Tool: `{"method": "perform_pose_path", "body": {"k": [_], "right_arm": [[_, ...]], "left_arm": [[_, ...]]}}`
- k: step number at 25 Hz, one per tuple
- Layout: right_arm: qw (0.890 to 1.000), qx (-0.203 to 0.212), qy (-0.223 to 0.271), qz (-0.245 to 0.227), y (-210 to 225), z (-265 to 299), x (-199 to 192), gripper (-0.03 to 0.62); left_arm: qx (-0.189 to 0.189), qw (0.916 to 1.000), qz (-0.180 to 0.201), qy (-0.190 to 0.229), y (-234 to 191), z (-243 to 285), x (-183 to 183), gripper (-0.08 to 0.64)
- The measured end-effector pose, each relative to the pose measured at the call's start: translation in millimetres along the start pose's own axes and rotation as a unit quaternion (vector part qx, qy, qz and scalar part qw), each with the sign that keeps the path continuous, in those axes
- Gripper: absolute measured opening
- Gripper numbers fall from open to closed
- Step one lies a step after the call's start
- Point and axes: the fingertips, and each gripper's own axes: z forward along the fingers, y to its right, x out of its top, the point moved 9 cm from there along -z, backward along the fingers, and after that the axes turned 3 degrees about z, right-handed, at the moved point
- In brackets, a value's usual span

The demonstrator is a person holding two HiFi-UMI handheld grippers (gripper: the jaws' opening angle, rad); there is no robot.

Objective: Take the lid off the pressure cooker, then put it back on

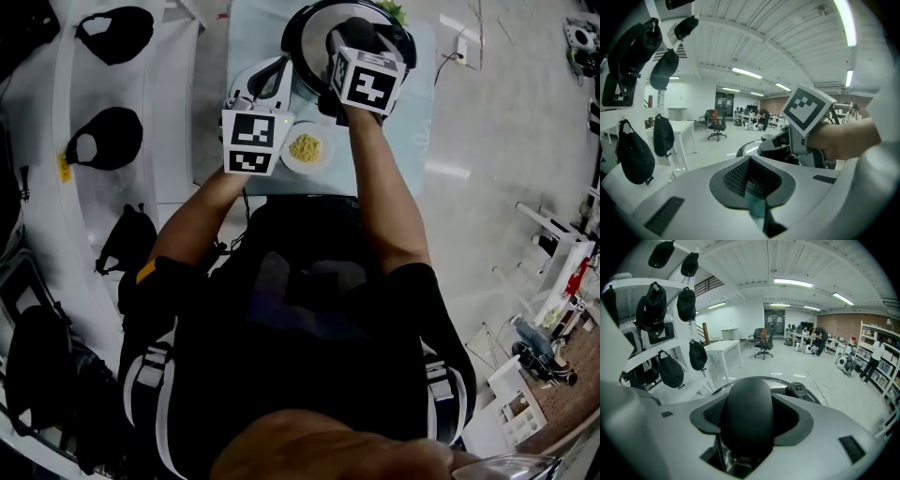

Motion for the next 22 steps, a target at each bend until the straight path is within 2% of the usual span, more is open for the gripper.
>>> {"method": "perform_pose_path", "body": {"k": [5,10,18,22], "right_arm": [[1.000,-0.003,0.002,0.007,0.3,2.9,0.9,0.291],[1.000,0.016,0.008,0.009,1.9,2.9,-4.0,0.293],[0.999,-0.016,0.015,0.038,-0.2,1.7,-1.3,0.290],[0.999,-0.013,0.020,0.030,-0.3,1.9,-2.2,0.290]], "left_arm": [[-0.003,1.0000,-0.004,0.000,-2.7,5.1,0.1,0.008],[-0.004,1.0000,-0.008,0.002,-4.0,6.6,0.3,0.008],[-0.010,0.9999,-0.008,0.004,-3.0,8.6,2.0,0.008],[-0.011,0.9999,-0.007,0.003,-1.5,10.2,1.6,0.008]]}}
